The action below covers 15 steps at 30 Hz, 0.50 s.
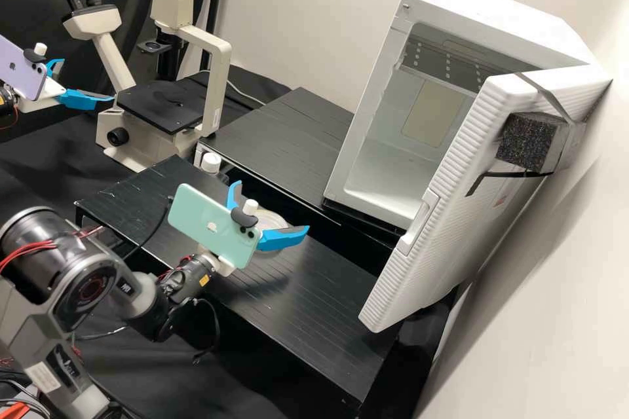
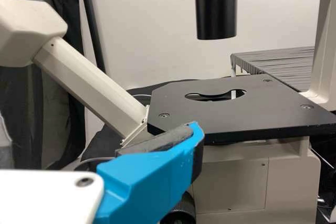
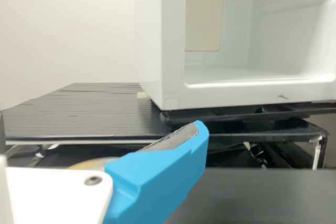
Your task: Place the petri dish on the microscope
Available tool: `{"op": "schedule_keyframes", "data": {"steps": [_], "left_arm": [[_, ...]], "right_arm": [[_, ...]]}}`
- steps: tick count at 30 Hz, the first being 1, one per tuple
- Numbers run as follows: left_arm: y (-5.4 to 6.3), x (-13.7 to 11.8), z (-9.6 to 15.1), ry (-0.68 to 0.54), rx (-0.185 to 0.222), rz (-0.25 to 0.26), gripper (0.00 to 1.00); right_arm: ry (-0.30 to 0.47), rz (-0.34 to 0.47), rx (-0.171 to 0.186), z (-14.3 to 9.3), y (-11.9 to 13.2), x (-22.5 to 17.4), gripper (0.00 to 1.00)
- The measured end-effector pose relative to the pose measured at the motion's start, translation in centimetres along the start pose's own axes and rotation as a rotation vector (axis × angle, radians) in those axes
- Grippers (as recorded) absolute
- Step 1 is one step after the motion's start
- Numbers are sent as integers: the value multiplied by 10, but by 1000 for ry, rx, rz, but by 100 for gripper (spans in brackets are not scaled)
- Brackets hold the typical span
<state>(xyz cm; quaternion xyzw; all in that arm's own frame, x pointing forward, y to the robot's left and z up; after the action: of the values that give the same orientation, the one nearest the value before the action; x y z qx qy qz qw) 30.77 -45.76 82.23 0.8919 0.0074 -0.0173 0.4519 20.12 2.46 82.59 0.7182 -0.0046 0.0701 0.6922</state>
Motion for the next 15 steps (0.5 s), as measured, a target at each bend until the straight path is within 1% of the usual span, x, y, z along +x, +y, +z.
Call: {"op": "schedule_keyframes", "data": {"steps": [7,10,15], "left_arm": [[0,0,0,0,0,0,100],[0,0,0,0,0,0,100],[0,0,0,0,0,0,100]], "right_arm": [[-21,-85,11,3,-17,-24,100],[-25,-86,11,4,-17,-25,100],[-49,-62,9,8,-13,-25,100]]}}
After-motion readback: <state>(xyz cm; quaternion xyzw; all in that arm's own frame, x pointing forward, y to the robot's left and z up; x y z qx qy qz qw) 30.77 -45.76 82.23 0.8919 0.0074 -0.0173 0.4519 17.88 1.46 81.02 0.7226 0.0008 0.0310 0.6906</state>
